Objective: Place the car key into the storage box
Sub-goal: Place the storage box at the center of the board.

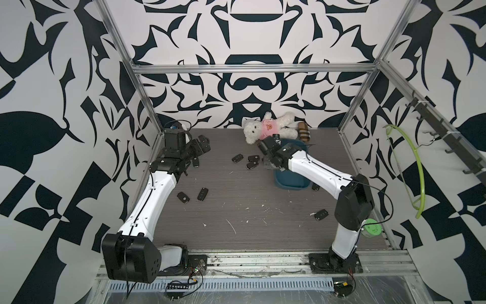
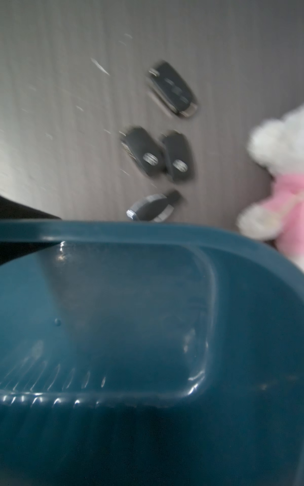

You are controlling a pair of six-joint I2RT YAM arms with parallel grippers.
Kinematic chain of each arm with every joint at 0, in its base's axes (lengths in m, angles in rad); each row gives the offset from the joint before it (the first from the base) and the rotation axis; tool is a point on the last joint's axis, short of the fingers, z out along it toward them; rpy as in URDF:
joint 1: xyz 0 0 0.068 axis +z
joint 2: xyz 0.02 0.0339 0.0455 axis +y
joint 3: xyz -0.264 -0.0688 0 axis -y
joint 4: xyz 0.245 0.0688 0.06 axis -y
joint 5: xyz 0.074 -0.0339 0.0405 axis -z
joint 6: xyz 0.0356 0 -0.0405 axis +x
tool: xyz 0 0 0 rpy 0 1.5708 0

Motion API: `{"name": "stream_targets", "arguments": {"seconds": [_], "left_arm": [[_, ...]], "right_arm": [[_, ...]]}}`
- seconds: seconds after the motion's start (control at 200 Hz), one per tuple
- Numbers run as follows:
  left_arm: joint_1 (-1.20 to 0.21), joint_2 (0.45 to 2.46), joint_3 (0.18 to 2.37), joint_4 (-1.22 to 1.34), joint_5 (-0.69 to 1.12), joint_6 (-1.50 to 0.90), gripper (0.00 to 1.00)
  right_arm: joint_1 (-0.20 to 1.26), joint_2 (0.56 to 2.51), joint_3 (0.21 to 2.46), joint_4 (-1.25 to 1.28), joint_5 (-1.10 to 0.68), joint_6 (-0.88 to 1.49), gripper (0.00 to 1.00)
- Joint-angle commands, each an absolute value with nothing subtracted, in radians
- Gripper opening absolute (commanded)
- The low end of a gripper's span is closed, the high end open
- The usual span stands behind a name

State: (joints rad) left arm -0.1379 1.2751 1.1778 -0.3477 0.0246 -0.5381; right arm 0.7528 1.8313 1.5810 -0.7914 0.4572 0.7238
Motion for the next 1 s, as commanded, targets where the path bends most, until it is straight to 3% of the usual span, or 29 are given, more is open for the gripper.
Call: {"name": "stream_targets", "arguments": {"seconds": [0.0, 0.365, 0.84, 0.995], "left_arm": [[-0.14, 1.221, 1.178, -0.383, -0.023, -0.588, 0.99], [-0.152, 1.124, 1.119, -0.451, -0.049, -0.621, 0.99], [-0.16, 1.018, 1.023, -0.488, -0.06, -0.636, 0.99], [-0.161, 0.987, 1.007, -0.513, -0.06, -0.635, 0.99]], "right_arm": [[0.869, 1.805, 1.555, -0.873, 0.568, 0.915, 0.0], [1.142, 1.992, 1.629, -0.93, 0.623, 1.145, 0.0], [1.183, 2.107, 1.649, -0.833, 0.5, 1.131, 0.0], [1.182, 2.104, 1.642, -0.816, 0.497, 1.133, 0.21]]}}
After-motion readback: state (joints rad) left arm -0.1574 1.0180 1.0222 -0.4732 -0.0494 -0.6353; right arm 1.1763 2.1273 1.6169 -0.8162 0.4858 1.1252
